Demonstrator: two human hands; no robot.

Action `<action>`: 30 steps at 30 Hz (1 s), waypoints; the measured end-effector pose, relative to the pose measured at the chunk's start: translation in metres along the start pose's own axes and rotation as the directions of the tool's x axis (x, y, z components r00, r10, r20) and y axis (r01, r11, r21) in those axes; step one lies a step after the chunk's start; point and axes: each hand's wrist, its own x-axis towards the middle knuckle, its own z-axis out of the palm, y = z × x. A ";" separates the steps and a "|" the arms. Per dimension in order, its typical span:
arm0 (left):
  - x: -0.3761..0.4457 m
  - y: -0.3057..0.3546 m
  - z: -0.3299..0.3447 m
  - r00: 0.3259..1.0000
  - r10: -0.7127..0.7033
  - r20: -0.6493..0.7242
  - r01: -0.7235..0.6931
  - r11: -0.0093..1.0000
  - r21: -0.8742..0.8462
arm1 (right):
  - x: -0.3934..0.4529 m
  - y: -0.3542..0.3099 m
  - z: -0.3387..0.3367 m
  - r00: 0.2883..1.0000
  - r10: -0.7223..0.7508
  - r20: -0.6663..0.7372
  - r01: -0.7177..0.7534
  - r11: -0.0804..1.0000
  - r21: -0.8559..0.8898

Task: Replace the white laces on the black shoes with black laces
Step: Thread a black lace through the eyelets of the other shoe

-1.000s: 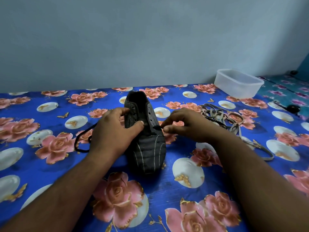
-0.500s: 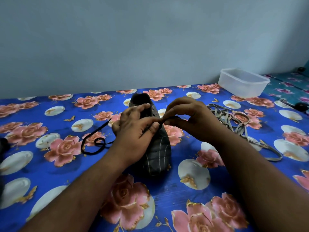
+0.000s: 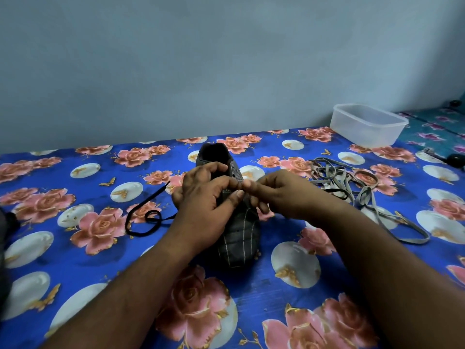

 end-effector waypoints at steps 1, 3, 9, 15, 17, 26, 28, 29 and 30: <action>0.000 0.000 0.000 1.000 0.001 0.001 -0.001 1.000 0.006 | 0.003 0.000 0.003 0.998 -0.012 -0.061 0.016 0.997 0.076; 0.001 0.000 0.000 1.000 0.003 -0.007 -0.003 1.000 0.007 | 0.007 0.000 0.006 0.993 -0.009 -0.120 0.037 0.971 0.235; 0.001 0.002 -0.001 1.000 0.000 0.005 -0.001 0.999 0.042 | 0.012 0.010 -0.016 0.947 0.229 -0.226 -0.007 0.717 0.697; 0.001 0.001 -0.002 1.000 0.009 0.014 -0.010 0.999 0.039 | 0.020 0.057 -0.077 0.745 0.498 -0.443 0.102 0.572 0.814; 0.001 -0.001 -0.001 1.000 0.010 0.005 -0.011 0.999 0.036 | 0.019 0.067 -0.087 0.717 0.539 -0.442 0.076 0.570 0.818; 0.000 0.001 -0.001 1.000 0.017 -0.015 -0.017 1.000 0.004 | 0.007 0.023 -0.036 0.902 -0.026 -0.430 -0.118 0.945 -0.306; 0.000 0.000 0.000 0.999 0.027 -0.023 -0.026 1.000 0.017 | 0.001 0.011 -0.027 0.990 -0.043 -0.132 0.041 0.999 -0.019; 0.001 -0.001 0.000 0.999 0.031 -0.026 -0.030 0.999 0.017 | -0.002 0.008 -0.024 0.999 -0.005 0.032 0.002 0.995 0.097; 0.000 0.000 0.000 0.999 0.032 -0.029 -0.031 0.999 0.014 | -0.004 0.006 -0.022 0.989 0.026 0.145 -0.045 0.991 0.125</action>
